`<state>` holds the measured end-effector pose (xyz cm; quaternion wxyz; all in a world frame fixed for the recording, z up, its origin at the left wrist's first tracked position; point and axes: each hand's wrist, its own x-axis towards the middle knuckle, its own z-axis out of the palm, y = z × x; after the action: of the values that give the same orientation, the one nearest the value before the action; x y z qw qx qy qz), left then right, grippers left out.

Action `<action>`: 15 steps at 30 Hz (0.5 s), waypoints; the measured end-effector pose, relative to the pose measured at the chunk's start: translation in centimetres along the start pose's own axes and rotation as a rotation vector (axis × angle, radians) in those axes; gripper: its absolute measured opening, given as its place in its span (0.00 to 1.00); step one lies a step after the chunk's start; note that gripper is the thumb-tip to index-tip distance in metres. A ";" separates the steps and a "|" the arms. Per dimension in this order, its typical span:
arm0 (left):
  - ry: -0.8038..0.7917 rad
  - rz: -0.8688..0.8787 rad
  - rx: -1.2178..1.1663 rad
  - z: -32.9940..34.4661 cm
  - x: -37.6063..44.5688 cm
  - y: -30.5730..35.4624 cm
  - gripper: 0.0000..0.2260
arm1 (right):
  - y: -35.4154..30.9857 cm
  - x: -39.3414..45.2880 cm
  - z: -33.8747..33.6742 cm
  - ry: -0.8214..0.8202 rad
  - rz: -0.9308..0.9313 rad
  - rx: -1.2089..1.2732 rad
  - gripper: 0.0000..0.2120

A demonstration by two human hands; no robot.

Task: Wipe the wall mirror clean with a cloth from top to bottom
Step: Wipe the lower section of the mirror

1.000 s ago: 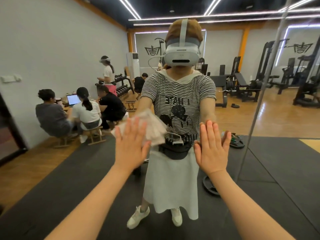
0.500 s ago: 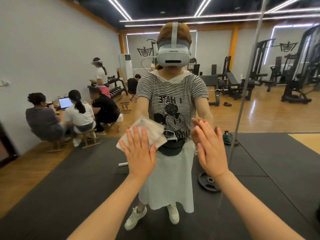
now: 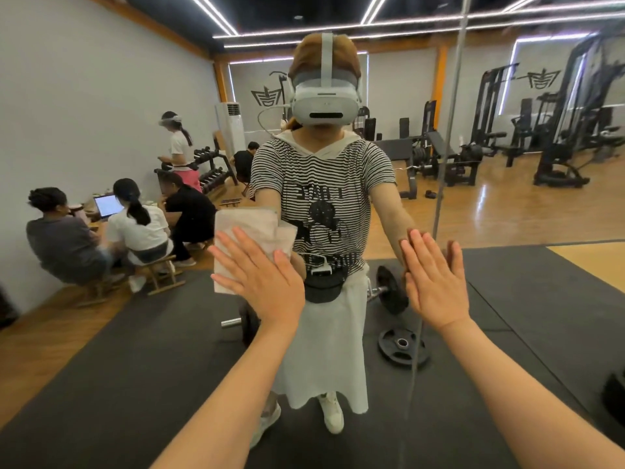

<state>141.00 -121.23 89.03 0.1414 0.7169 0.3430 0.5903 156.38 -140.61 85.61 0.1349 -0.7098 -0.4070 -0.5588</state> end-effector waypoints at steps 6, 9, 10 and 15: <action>-0.130 0.632 0.161 3.6 -7.2 0.9 0.34 | 0.4 -0.4 1.2 0.103 -0.027 0.009 0.26; -0.181 0.924 0.288 3.8 -8.0 -1.4 0.34 | 0.4 -0.8 1.2 0.126 0.003 0.011 0.26; -0.183 1.037 0.327 3.6 -7.2 -2.1 0.34 | 0.4 -0.7 1.2 0.136 0.009 0.024 0.25; -0.159 1.258 0.358 0.9 -1.1 -2.6 0.32 | 0.5 -0.4 1.3 0.126 0.025 0.047 0.26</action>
<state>140.89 -119.91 86.35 -0.3270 0.8346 -0.0598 0.4392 157.63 -140.21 84.93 0.1840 -0.6748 -0.4018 -0.5910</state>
